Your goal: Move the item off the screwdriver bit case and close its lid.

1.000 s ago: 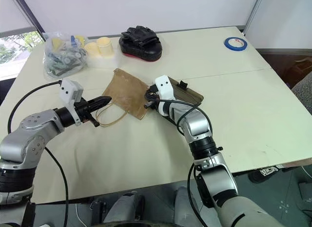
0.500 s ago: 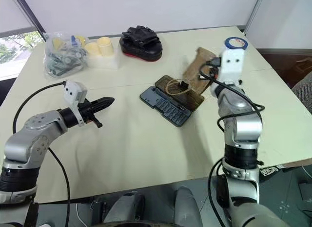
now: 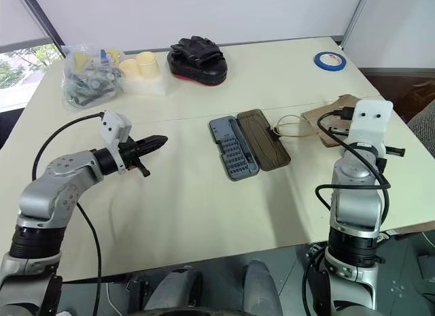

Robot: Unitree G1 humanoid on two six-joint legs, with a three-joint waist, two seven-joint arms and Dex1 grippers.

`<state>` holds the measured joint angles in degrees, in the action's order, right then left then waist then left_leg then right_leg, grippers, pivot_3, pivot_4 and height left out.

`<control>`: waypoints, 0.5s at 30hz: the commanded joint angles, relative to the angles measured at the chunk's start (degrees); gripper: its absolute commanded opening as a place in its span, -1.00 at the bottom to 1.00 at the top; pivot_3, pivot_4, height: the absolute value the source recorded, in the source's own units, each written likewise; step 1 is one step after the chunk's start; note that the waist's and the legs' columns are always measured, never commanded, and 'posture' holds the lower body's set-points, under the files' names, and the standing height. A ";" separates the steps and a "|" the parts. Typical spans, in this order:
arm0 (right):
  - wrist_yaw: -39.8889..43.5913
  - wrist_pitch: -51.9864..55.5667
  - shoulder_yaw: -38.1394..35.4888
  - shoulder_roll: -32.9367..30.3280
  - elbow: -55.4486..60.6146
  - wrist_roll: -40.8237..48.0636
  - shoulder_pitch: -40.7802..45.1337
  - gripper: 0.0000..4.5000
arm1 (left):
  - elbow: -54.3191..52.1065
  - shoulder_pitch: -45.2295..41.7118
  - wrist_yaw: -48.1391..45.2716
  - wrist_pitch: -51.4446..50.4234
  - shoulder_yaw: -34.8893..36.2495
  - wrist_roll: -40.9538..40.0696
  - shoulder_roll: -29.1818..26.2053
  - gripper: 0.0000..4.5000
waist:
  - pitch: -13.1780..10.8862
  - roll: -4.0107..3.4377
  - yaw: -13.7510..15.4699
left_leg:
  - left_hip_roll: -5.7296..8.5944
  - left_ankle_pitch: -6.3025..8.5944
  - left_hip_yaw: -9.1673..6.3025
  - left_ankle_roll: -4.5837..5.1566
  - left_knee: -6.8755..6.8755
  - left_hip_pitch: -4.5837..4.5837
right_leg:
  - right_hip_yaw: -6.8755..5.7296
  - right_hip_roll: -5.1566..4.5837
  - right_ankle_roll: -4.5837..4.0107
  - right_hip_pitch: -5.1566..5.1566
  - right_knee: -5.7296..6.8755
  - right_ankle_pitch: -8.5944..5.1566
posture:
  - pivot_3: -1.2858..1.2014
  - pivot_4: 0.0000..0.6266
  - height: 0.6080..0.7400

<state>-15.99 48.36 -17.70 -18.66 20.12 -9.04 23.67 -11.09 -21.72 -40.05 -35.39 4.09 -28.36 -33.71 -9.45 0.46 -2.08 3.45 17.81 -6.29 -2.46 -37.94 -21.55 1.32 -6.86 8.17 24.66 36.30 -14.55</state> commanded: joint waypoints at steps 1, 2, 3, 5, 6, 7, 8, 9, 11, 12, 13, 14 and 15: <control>-1.34 -2.17 -2.05 1.28 2.45 -0.40 1.98 -0.96 | -1.20 -0.85 -0.41 1.11 0.76 0.15 -0.25 -1.00 | 0.00 0.00 -0.05 | 0.00 0.00 0.00 0.00 0.00 0.00 | 0.00 0.00 0.00 0.00 0.00 0.00 | 0.03 -0.52 1.00; -1.10 -2.87 -2.19 1.86 2.43 0.25 2.46 -0.96 | -1.21 -0.76 -0.43 1.14 0.81 0.20 -0.25 -1.00 | 0.00 0.00 -0.09 | 0.00 0.00 0.00 0.00 0.00 0.00 | 0.00 0.00 0.00 0.00 0.00 0.00 | 0.03 -0.52 1.00; -0.07 -3.66 -2.35 2.47 2.52 1.56 3.04 -0.96 | -1.27 -0.63 -0.42 1.14 0.84 0.24 -0.24 -1.00 | 0.00 0.00 -0.14 | 0.00 0.00 0.00 0.00 0.00 0.01 | 0.00 0.00 0.00 0.00 0.00 0.00 | 0.03 -0.52 1.00; 1.38 -4.85 -2.73 3.55 2.72 3.49 3.95 -0.96 | -1.32 -0.48 -0.44 1.17 0.87 0.34 -0.25 -1.00 | 0.00 0.00 -0.26 | -0.01 0.00 0.00 0.00 0.00 0.01 | 0.00 0.00 0.00 0.00 0.00 0.00 | 0.03 -0.52 1.00; 1.40 -5.28 -2.86 3.97 2.83 3.77 4.50 -0.96 | -1.42 -0.38 -0.43 1.16 0.86 0.38 -0.24 -1.00 | 0.00 0.00 -0.27 | -0.01 0.00 0.00 0.00 0.00 0.01 | 0.00 0.00 0.00 0.00 0.00 0.00 | 0.03 -0.52 1.00; 0.48 -5.06 -2.92 4.18 2.52 3.13 5.36 -0.96 | -1.58 -0.26 -0.44 1.13 0.87 0.39 -0.26 -1.00 | 0.00 0.00 -0.27 | -0.01 0.00 -0.01 0.00 0.00 0.02 | 0.00 0.00 0.00 0.00 0.01 0.00 | 0.03 -0.52 1.00; -0.34 -5.30 -3.10 4.19 2.09 2.58 6.05 -0.96 | -1.56 -0.26 -0.45 1.16 0.91 0.42 -0.26 -1.00 | 0.00 0.00 -0.22 | -0.01 0.00 -0.01 0.00 0.01 0.01 | 0.00 0.00 0.00 0.00 0.00 0.00 | 0.03 -0.52 1.00; -0.77 -5.53 -3.18 3.91 1.77 2.04 6.32 -0.96 | -1.62 -0.19 -0.44 1.19 0.92 0.47 -0.23 -1.00 | 0.00 0.00 -0.18 | -0.01 0.00 -0.01 0.00 0.01 0.01 | 0.00 0.00 0.00 0.00 0.00 0.00 | 0.03 -0.52 1.00; -1.08 -5.88 -2.94 3.04 1.22 1.06 6.36 -0.96 | -1.64 -0.15 -0.47 1.27 0.91 0.54 -0.19 -1.00 | 0.00 0.00 -0.08 | -0.01 0.00 -0.02 0.00 0.00 0.01 | 0.00 0.00 0.00 -0.01 0.00 0.00 | 0.03 -0.52 1.00; -1.51 -5.77 -3.14 2.81 0.97 0.61 6.42 -0.96 | -1.75 -0.13 -0.42 1.23 0.93 0.51 -0.15 -1.00 | 0.00 0.00 -0.04 | -0.01 0.00 -0.02 0.00 0.00 0.01 | 0.00 0.00 0.00 -0.01 0.00 0.00 | 0.03 -0.52 1.00; -2.32 -5.71 -3.34 2.27 0.65 -0.33 6.42 -0.96 | -1.74 -0.19 -0.37 1.24 0.91 0.51 -0.06 -1.00 | 0.00 0.00 -0.04 | -0.01 0.00 -0.02 0.00 0.00 0.01 | 0.00 0.00 0.00 -0.01 0.00 0.00 | 0.03 -0.52 1.00; -2.99 -5.67 -3.47 1.84 0.35 -1.17 6.40 -0.96 | -1.68 -0.26 -0.33 1.27 0.86 0.54 0.02 -1.00 | 0.00 0.00 -0.05 | 0.00 0.00 -0.01 0.00 0.00 0.01 | 0.00 0.00 0.00 -0.01 0.00 0.00 | 0.03 -0.52 1.00; -3.41 -5.63 -3.52 1.59 0.24 -1.79 6.35 -0.96 | -1.69 -0.26 -0.32 1.28 0.86 0.54 0.05 -1.00 | 0.00 0.00 -0.06 | 0.00 0.00 -0.01 0.00 0.00 0.01 | 0.00 0.00 0.00 -0.01 0.00 0.00 | 0.03 -0.52 1.00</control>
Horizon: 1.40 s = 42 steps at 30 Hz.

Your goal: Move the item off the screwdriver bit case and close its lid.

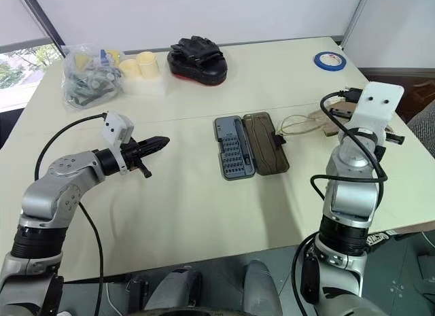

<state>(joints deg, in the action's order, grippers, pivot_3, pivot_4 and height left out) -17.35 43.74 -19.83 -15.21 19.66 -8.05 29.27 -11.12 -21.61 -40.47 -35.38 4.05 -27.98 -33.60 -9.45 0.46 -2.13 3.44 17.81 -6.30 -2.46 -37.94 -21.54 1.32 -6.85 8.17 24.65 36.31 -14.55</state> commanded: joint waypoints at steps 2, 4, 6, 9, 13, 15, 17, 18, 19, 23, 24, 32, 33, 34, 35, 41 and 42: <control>-3.17 0.00 -0.72 -2.89 0.46 -5.16 0.30 -0.96 | -1.50 -0.39 0.05 1.46 0.79 0.21 0.11 -1.00 | 0.00 0.00 -0.01 | 0.00 0.00 0.00 0.00 0.00 0.00 | 0.00 0.00 0.00 0.00 0.00 0.00 | 0.03 -0.52 1.00; -3.66 1.06 0.22 -3.85 0.43 -7.32 -0.41 -0.96 | -1.22 -0.57 -0.02 1.59 0.61 0.29 0.27 -1.00 | 0.00 0.00 -0.04 | 0.00 0.00 0.01 0.00 0.00 0.00 | 0.00 0.00 0.00 0.00 0.00 0.00 | 0.03 -0.52 1.00; -3.85 2.13 0.82 -4.18 0.70 -8.83 -0.89 -0.96 | -1.09 -0.66 -0.07 1.67 0.53 0.31 0.31 -1.00 | 0.00 0.00 -0.09 | 0.00 0.00 0.01 0.00 0.00 0.00 | 0.00 0.00 0.00 0.00 0.00 0.00 | 0.03 -0.52 1.00; -4.32 4.87 2.64 -4.77 0.99 -12.51 -2.23 -0.96 | -0.76 -1.03 -0.24 1.73 0.19 0.33 0.43 -1.00 | 0.00 -0.01 -0.14 | 0.00 0.00 0.02 0.00 0.00 0.00 | 0.00 0.00 0.00 0.00 0.00 0.00 | 0.03 -0.52 1.00; -4.00 7.55 3.80 -2.69 2.25 -14.19 -3.90 -0.96 | -0.56 -1.25 -0.68 1.79 -0.29 0.50 0.32 -1.00 | 0.01 0.00 -0.14 | 0.00 0.00 0.03 0.00 0.00 0.00 | 0.01 0.00 0.00 0.00 0.00 0.00 | 0.03 -0.52 1.00; -3.47 8.70 3.60 -1.83 2.67 -14.34 -4.41 -0.96 | -0.43 -1.35 -0.84 1.83 -0.36 0.59 0.27 -1.00 | 0.01 -0.01 -0.15 | 0.00 0.00 0.03 0.00 0.00 0.00 | 0.00 0.00 0.00 0.00 0.00 0.00 | 0.03 -0.52 1.00; -2.92 10.20 3.19 -1.06 3.00 -14.41 -4.80 -0.96 | -0.32 -1.44 -0.96 1.84 -0.38 0.65 0.27 -1.00 | 0.01 -0.01 -0.12 | 0.00 0.00 0.03 0.00 0.00 0.00 | 0.01 0.00 0.00 0.00 0.00 0.00 | 0.03 -0.52 1.00; -2.52 10.83 3.03 -0.73 3.16 -14.29 -4.90 -0.86 | -0.29 -1.47 -1.00 1.85 -0.39 0.67 0.27 -1.00 | 0.01 -0.01 -0.12 | 0.00 0.00 0.03 0.00 0.00 0.00 | 0.01 0.00 0.00 0.00 0.00 0.00 | 0.03 -0.52 1.00; -2.16 11.46 2.99 -0.53 3.30 -14.29 -5.05 -0.72 | -0.24 -1.53 -1.03 1.85 -0.39 0.69 0.29 -1.00 | 0.01 -0.01 -0.12 | 0.00 0.00 0.03 0.00 0.00 0.00 | 0.01 0.00 0.00 0.00 0.00 0.00 | 0.03 -0.52 1.00; -0.93 13.75 2.51 0.13 3.84 -14.07 -5.14 0.12 | 0.00 -1.74 -1.16 1.89 -0.48 0.78 0.36 -1.00 | 0.01 -0.01 -0.15 | 0.00 0.00 0.02 0.00 0.00 0.01 | 0.01 0.00 0.00 0.00 0.00 0.00 | 0.03 -0.52 1.00; -0.84 14.06 2.03 0.45 4.31 -13.94 -5.01 0.37 | 0.05 -1.79 -1.19 1.90 -0.49 0.81 0.37 -1.00 | 0.01 -0.01 -0.15 | 0.00 0.00 0.03 0.00 0.00 0.01 | 0.01 0.00 0.00 0.00 0.00 0.00 | 0.03 -0.52 1.00; -2.36 13.72 -1.92 1.27 7.73 -14.42 -0.21 0.95 | 1.36 -2.76 -1.75 2.36 -0.65 1.39 0.68 -1.00 | 0.01 -0.01 -0.14 | 0.00 0.00 0.02 0.00 0.00 0.02 | 0.01 0.00 0.00 0.00 0.01 0.00 | 0.03 -0.52 1.00; -2.44 12.71 -2.16 0.90 8.13 -14.30 0.73 0.95 | 1.44 -2.84 -1.80 2.42 -0.65 1.40 0.71 -1.00 | 0.01 -0.01 -0.14 | 0.00 0.00 0.01 0.00 0.00 0.02 | 0.00 0.00 0.00 0.00 0.01 0.00 | 0.03 -0.52 1.00; -2.37 11.55 -2.17 0.39 8.44 -14.20 1.59 0.95 | 1.60 -2.97 -1.85 2.49 -0.67 1.46 0.74 -1.00 | 0.01 -0.01 -0.15 | 0.00 0.00 0.01 0.00 0.00 0.02 | 0.00 0.00 0.00 0.00 0.01 0.00 | 0.03 -0.52 1.00; -1.50 10.00 -1.80 -0.28 8.72 -13.46 2.83 0.95 | 1.73 -3.07 -1.91 2.57 -0.67 1.49 0.78 -1.00 | 0.01 -0.01 -0.15 | 0.00 0.00 0.02 0.00 0.00 0.01 | 0.01 0.00 0.00 0.00 0.01 0.00 | 0.03 -0.52 1.00; 11.38 10.22 2.12 0.09 6.14 -3.07 8.82 0.95 | 2.26 -3.43 -1.99 2.94 -0.79 1.93 1.30 -1.00 | 0.01 -0.02 -0.43 | -0.03 0.00 0.03 0.00 0.01 0.03 | 0.00 0.03 0.00 0.00 0.01 0.00 | 0.03 -0.52 1.00; 13.51 11.60 1.55 1.22 5.75 -0.28 9.96 0.95 | 2.28 -3.39 -1.98 3.01 -0.78 1.99 1.42 -1.00 | 0.01 -0.02 -0.47 | -0.04 0.00 0.02 0.00 0.02 0.04 | 0.00 0.03 0.00 0.00 0.01 0.00 | 0.03 -0.52 1.00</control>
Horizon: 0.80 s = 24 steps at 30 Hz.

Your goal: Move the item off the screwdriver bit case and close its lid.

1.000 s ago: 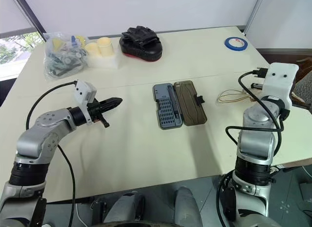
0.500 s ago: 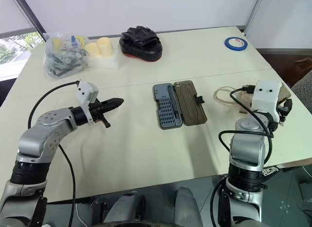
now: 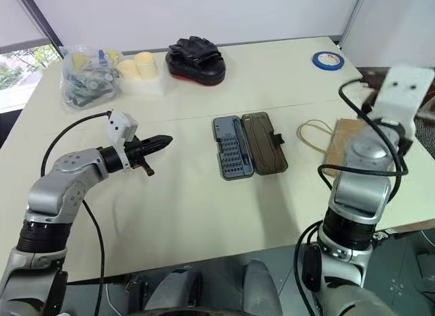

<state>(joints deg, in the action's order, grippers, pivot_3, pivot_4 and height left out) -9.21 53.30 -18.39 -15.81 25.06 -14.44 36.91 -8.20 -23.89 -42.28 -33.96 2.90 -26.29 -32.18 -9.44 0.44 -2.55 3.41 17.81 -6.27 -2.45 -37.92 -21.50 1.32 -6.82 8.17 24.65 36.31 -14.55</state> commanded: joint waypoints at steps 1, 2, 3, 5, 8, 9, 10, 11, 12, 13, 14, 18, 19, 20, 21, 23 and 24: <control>6.54 3.12 -0.43 2.44 -0.23 7.79 3.24 0.95 | -0.53 -1.14 -0.14 1.71 0.29 0.45 0.15 -1.00 | 0.00 0.00 -0.04 | -0.01 0.00 -0.01 0.00 0.01 0.01 | 0.00 0.01 0.00 0.00 0.00 0.00 | 0.03 -0.52 1.00; 8.27 6.09 -0.37 2.43 -1.13 9.33 4.31 0.95 | -0.42 -1.19 -0.13 1.85 0.24 0.53 0.30 -1.00 | 0.00 0.00 -0.01 | -0.02 0.00 -0.01 0.00 0.01 0.00 | 0.00 0.01 0.00 0.00 0.01 0.00 | 0.03 -0.52 1.00; 10.13 10.38 -1.73 3.30 -2.14 11.96 5.78 0.95 | -0.34 -1.20 -0.09 1.96 0.20 0.60 0.48 -1.00 | 0.00 0.00 0.06 | -0.02 0.00 -0.02 0.00 0.01 0.00 | 0.00 0.01 0.00 0.00 0.01 0.00 | 0.03 -0.52 1.00; 12.04 20.87 -6.09 5.23 -4.52 15.69 9.29 0.95 | -0.19 -1.15 -0.10 2.30 0.12 0.83 0.76 -1.00 | 0.00 0.00 0.19 | 0.00 0.00 -0.04 0.00 -0.02 -0.02 | 0.00 -0.01 0.00 -0.01 0.01 0.00 | 0.03 -0.52 1.00; 14.51 34.90 -10.54 5.68 -7.61 18.57 13.86 0.95 | -0.11 -1.03 -0.07 2.66 0.09 1.12 1.09 -1.00 | 0.00 -0.01 0.32 | 0.00 0.00 -0.11 0.00 -0.04 -0.03 | -0.01 -0.02 0.00 -0.02 0.01 0.00 | 0.03 -0.52 1.00; 15.98 37.34 -9.76 4.38 -8.75 20.22 14.19 0.95 | -0.16 -0.94 0.00 2.74 0.11 1.17 1.20 -1.00 | 0.00 -0.01 0.35 | 0.00 0.00 -0.15 0.00 -0.04 -0.04 | -0.03 -0.02 0.00 -0.02 0.02 0.00 | 0.03 -0.52 1.00; 17.34 38.59 -8.46 2.91 -9.92 22.19 14.00 0.95 | -0.20 -0.85 0.04 2.82 0.14 1.20 1.27 -1.00 | 0.00 -0.01 0.34 | 0.01 0.00 -0.16 0.00 -0.03 -0.04 | -0.04 -0.02 0.00 -0.02 0.01 0.00 | 0.03 -0.52 1.00; 18.56 39.08 -7.08 1.37 -10.72 24.32 13.50 0.95 | -0.29 -0.72 0.10 2.93 0.14 1.25 1.32 -1.00 | 0.00 -0.01 0.31 | 0.02 0.00 -0.15 0.00 -0.01 -0.05 | -0.04 -0.03 0.00 -0.02 0.01 0.00 | 0.03 -0.52 1.00; 21.00 39.20 -4.03 -2.06 -11.26 28.44 12.49 0.95 | -0.36 -0.54 0.17 3.07 0.22 1.24 1.36 -1.00 | -0.01 -0.01 0.27 | 0.03 0.00 -0.14 0.00 0.00 -0.05 | -0.04 -0.03 0.00 -0.02 0.00 0.00 | 0.03 -0.52 1.00; 22.86 39.20 -1.85 -5.00 -11.60 32.62 11.62 0.95 | -0.49 -0.36 0.33 3.13 0.30 1.22 1.47 -1.00 | -0.01 -0.02 0.26 | 0.03 0.00 -0.13 0.00 0.00 -0.06 | -0.03 -0.04 0.00 -0.02 0.00 0.00 | 0.03 -0.52 1.00; 24.60 39.20 1.59 -9.22 -11.56 36.70 10.78 0.95 | -0.55 -0.17 0.40 3.29 0.34 1.27 1.53 -1.00 | -0.01 -0.02 0.25 | 0.04 0.00 -0.12 0.00 0.00 -0.06 | -0.04 -0.05 0.00 -0.02 -0.04 0.00 | 0.03 -0.52 1.00; 24.47 39.20 7.53 -18.44 -10.92 47.48 9.01 0.95 | -0.93 0.55 0.85 3.60 0.26 1.38 2.11 -1.00 | -0.01 -0.02 0.14 | 0.03 0.02 -0.08 0.04 0.00 -0.06 | -0.05 -0.04 0.00 -0.02 -0.07 0.00 | 0.03 -0.52 1.00; 23.55 39.20 8.40 -19.70 -10.56 49.32 8.50 0.95 | -0.97 0.64 0.89 3.66 0.17 1.43 2.23 -1.00 | -0.02 -0.01 0.13 | 0.02 0.02 -0.07 0.04 0.00 -0.05 | -0.04 -0.04 0.00 -0.02 -0.06 0.00 | 0.03 -0.52 1.00; 22.53 39.20 9.62 -21.14 -10.01 51.17 7.72 0.95 | -1.01 0.67 0.94 3.69 0.08 1.49 2.40 -1.00 | -0.01 -0.01 0.16 | 0.02 0.02 -0.07 0.04 -0.01 -0.06 | -0.05 -0.04 0.00 -0.02 -0.06 0.00 | 0.03 -0.52 1.00; 21.49 39.20 10.43 -22.18 -9.73 52.87 7.24 0.95 | -1.04 0.68 0.97 3.69 0.04 1.55 2.52 -1.00 | -0.02 -0.01 0.20 | 0.01 0.02 -0.07 0.04 -0.02 -0.06 | -0.04 -0.03 0.00 -0.02 -0.07 0.00 | 0.03 -0.52 1.00; 19.43 39.20 12.08 -23.77 -9.01 55.41 5.96 0.95 | -0.86 0.52 1.00 3.74 -0.01 1.69 2.76 -1.00 | -0.02 -0.01 0.28 | 0.01 0.02 -0.06 0.05 -0.02 -0.07 | -0.04 -0.04 0.00 -0.02 -0.07 0.00 | 0.03 -0.52 1.00; 18.39 39.20 12.21 -23.99 -8.84 56.56 5.42 0.95 | -0.80 0.44 1.00 3.73 -0.02 1.77 2.86 -1.00 | -0.02 -0.01 0.34 | 0.02 0.02 -0.06 0.04 -0.05 -0.09 | -0.04 -0.04 0.00 -0.02 -0.07 0.00 | 0.03 -0.52 1.00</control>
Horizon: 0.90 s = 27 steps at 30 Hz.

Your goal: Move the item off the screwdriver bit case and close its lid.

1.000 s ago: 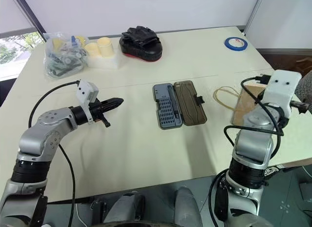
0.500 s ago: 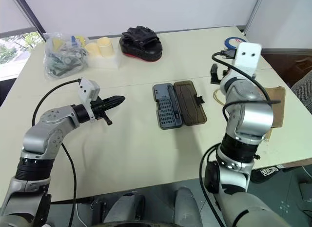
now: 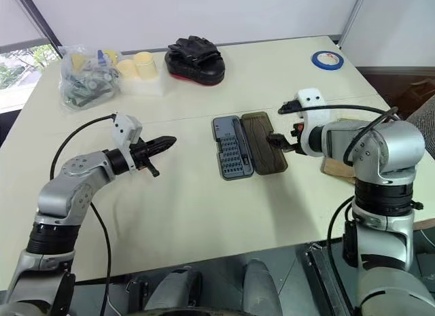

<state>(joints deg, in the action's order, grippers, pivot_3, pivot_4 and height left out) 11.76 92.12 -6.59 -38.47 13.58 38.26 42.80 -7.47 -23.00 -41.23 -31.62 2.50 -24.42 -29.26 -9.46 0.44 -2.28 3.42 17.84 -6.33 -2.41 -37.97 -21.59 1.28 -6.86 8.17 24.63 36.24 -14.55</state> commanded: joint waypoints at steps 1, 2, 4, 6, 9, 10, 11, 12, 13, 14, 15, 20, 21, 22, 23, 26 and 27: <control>-3.85 0.38 0.66 -1.07 3.04 4.88 -1.76 0.95 | -1.34 -0.56 -0.09 1.47 0.34 0.00 0.05 -1.00 | 0.00 0.00 0.16 | 0.00 0.00 0.00 0.00 -0.01 0.00 | 0.00 0.00 0.00 0.00 -0.01 0.00 | 0.03 -0.52 1.00; -4.99 0.38 0.68 -1.00 3.25 6.02 -2.64 0.95 | -1.36 -0.62 -0.07 1.43 0.29 0.05 0.14 -1.00 | 0.00 0.01 0.29 | 0.00 0.00 0.00 0.00 -0.02 -0.01 | 0.00 0.00 0.00 0.00 -0.01 0.00 | 0.03 -0.52 1.00; -7.92 0.38 0.31 0.12 3.37 7.23 -4.27 0.95 | -1.38 -0.68 -0.04 1.38 0.17 0.16 0.23 -1.00 | 0.00 0.01 0.53 | 0.00 0.00 -0.01 0.00 -0.03 -0.02 | 0.00 0.00 0.00 0.00 -0.02 0.00 | 0.03 -0.52 1.00; -10.58 0.38 -0.20 1.21 3.16 7.97 -5.19 0.95 | -1.50 -0.65 -0.03 1.28 0.14 0.21 0.25 -1.00 | 0.00 0.01 0.97 | 0.01 0.00 0.01 0.00 -0.05 -0.03 | 0.01 -0.01 0.00 -0.01 -0.02 0.00 | 0.03 -0.52 1.00; -13.66 0.38 -0.54 2.25 2.89 8.40 -6.13 0.95 | -1.82 -0.46 0.10 1.15 0.14 0.28 0.25 -1.00 | 0.00 0.01 1.30 | 0.01 0.00 0.03 0.00 -0.06 -0.02 | 0.02 -0.01 0.00 0.00 -0.02 0.00 | 0.03 -0.52 1.00; -14.39 0.38 -0.65 2.56 2.73 8.40 -6.41 0.95 | -2.05 -0.35 0.23 1.05 0.14 0.27 0.27 -1.00 | 0.00 0.01 1.34 | 0.01 0.00 0.02 0.00 -0.06 -0.03 | 0.01 -0.01 0.00 0.00 -0.02 0.00 | 0.03 -0.52 1.00; -14.98 0.38 -0.74 2.79 2.60 8.51 -6.57 0.95 | -2.20 -0.28 0.32 0.99 0.15 0.26 0.28 -1.00 | 0.00 0.01 1.38 | 0.01 0.00 0.03 0.00 -0.07 -0.03 | 0.02 -0.01 0.00 0.00 -0.02 0.00 | 0.03 -0.52 1.00; -15.42 0.38 -0.84 2.90 2.53 8.76 -6.66 0.95 | -2.31 -0.23 0.38 0.94 0.15 0.25 0.29 -1.00 | 0.00 0.01 1.48 | 0.01 0.00 0.03 0.00 -0.07 -0.03 | 0.01 -0.01 0.00 0.00 -0.02 0.00 | 0.03 -0.52 1.00; -16.05 0.38 -1.24 3.40 2.12 8.56 -6.57 0.95 | -2.42 -0.13 0.42 0.87 0.15 0.23 0.26 -1.00 | 0.00 0.01 1.51 | 0.02 0.00 0.02 0.00 -0.08 -0.03 | 0.01 -0.01 0.00 -0.01 -0.02 0.00 | 0.03 -0.52 1.00; -16.44 0.38 -1.52 3.65 1.92 8.50 -6.52 0.95 | -2.64 0.07 0.45 0.81 0.15 0.21 0.22 -1.00 | 0.00 0.01 1.49 | 0.02 0.00 0.03 0.00 -0.09 -0.04 | 0.01 -0.01 0.00 -0.01 -0.02 0.00 | 0.03 -0.52 1.00; -16.74 0.38 -1.77 3.86 1.78 8.34 -6.33 0.95 | -2.82 0.25 0.46 0.78 0.14 0.22 0.16 -1.00 | 0.00 0.01 1.48 | 0.02 0.00 0.03 0.00 -0.09 -0.04 | 0.01 -0.01 0.00 -0.01 -0.03 0.00 | 0.03 -0.52 1.00; -17.92 0.38 -2.90 3.98 1.01 7.92 -6.36 0.95 | -3.47 0.73 0.62 0.62 0.11 0.23 0.16 -1.00 | 0.00 0.01 1.45 | 0.02 0.00 0.03 0.00 -0.09 -0.04 | 0.01 -0.01 0.00 -0.01 -0.02 0.00 | 0.03 -0.52 1.00; -18.09 0.38 -3.02 4.08 0.86 7.82 -6.61 0.95 | -3.45 0.69 0.65 0.61 0.07 0.26 0.21 -1.00 | 0.00 0.01 1.44 | 0.02 0.00 0.03 0.00 -0.09 -0.04 | 0.01 -0.01 0.00 -0.01 -0.02 0.00 | 0.03 -0.52 1.00; -18.17 0.38 -3.17 4.14 0.86 7.72 -6.93 0.95 | -3.55 0.73 0.71 0.61 0.01 0.27 0.27 -1.00 | 0.00 0.01 1.45 | 0.02 0.00 0.03 0.00 -0.09 -0.04 | 0.01 -0.01 0.00 -0.01 -0.02 0.00 | 0.03 -0.52 1.00; -18.38 0.38 -3.47 4.36 0.74 7.63 -7.18 0.95 | -3.59 0.71 0.76 0.60 -0.05 0.29 0.32 -1.00 | 0.00 0.01 1.47 | 0.02 0.00 0.03 0.00 -0.09 -0.03 | 0.01 -0.01 0.00 -0.01 -0.02 0.00 | 0.03 -0.52 1.00; -19.33 0.38 -4.89 5.95 -0.62 5.26 -8.72 0.95 | -3.54 0.63 0.85 0.71 -0.28 0.35 0.52 -1.00 | 0.00 0.01 1.48 | 0.02 0.00 0.04 0.00 -0.09 -0.03 | 0.01 -0.01 0.00 -0.02 -0.02 0.00 | 0.03 -0.52 1.00; -19.59 0.38 -5.41 6.60 -1.30 4.43 -9.32 0.95 | -3.38 0.57 0.81 0.87 -0.39 0.43 0.50 -1.00 | 0.00 0.01 1.47 | 0.02 0.00 0.04 0.00 -0.09 -0.03 | 0.01 -0.01 0.00 -0.03 -0.02 0.00 | 0.03 -0.52 1.00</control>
<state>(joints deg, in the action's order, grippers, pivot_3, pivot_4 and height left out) -7.18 92.13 -10.03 -32.44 12.49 44.03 33.96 -9.17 -22.26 -40.57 -31.66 1.74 -24.22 -28.68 -9.46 0.45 -0.80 3.44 17.84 -6.29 -2.41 -38.06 -21.62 1.30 -6.87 8.17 24.60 36.22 -14.54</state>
